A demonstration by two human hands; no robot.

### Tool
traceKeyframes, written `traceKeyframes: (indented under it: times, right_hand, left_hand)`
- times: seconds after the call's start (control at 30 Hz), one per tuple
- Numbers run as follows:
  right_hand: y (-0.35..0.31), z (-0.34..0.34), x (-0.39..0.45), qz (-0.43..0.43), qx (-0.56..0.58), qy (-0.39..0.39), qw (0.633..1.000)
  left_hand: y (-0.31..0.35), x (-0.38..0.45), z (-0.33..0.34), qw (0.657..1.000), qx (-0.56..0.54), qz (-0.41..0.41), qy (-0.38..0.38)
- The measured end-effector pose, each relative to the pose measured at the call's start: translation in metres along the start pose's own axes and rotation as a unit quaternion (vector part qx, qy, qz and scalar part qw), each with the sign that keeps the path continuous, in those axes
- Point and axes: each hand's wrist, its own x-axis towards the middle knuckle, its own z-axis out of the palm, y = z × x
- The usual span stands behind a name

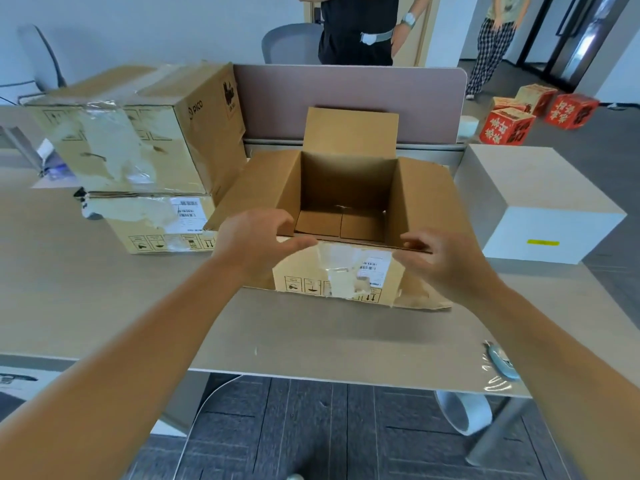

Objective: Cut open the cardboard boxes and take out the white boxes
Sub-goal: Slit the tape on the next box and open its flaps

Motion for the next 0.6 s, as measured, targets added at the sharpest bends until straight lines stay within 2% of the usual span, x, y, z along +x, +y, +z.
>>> traceKeyframes:
  times: [0.07, 0.13, 0.2, 0.3, 0.4, 0.47, 0.53, 0.6]
  right_hand:
    - [0.003, -0.001, 0.002, 0.022, 0.013, 0.057, 0.998]
    - [0.005, 0.001, 0.004, 0.046, 0.035, 0.081, 0.995]
    - [0.009, 0.006, 0.008, 0.087, 0.05, 0.07, 0.992]
    - [0.01, 0.015, 0.016, 0.174, 0.19, 0.032, 0.966]
    - [0.012, 0.027, 0.022, 0.209, 0.254, 0.001, 0.944]
    - [0.013, 0.033, 0.024, 0.224, 0.271, -0.012, 0.936]
    - [0.017, 0.039, 0.028, 0.233, 0.299, -0.005, 0.925]
    - [0.02, 0.046, 0.031, 0.237, 0.323, 0.018, 0.916]
  left_hand:
    - [-0.001, 0.005, 0.0, 0.998, -0.02, -0.027, 0.057]
    - [-0.005, 0.006, 0.006, 0.99, -0.071, -0.078, 0.097]
    - [-0.006, 0.006, 0.014, 0.971, -0.137, -0.136, 0.142]
    - [-0.002, 0.007, 0.028, 0.923, -0.245, -0.237, 0.177]
    - [0.005, 0.015, 0.039, 0.852, -0.361, -0.35, 0.143]
    - [0.006, 0.021, 0.049, 0.813, -0.418, -0.393, 0.099]
    - [0.003, 0.027, 0.061, 0.793, -0.452, -0.404, 0.062]
    - [0.001, 0.033, 0.07, 0.79, -0.468, -0.394, 0.052]
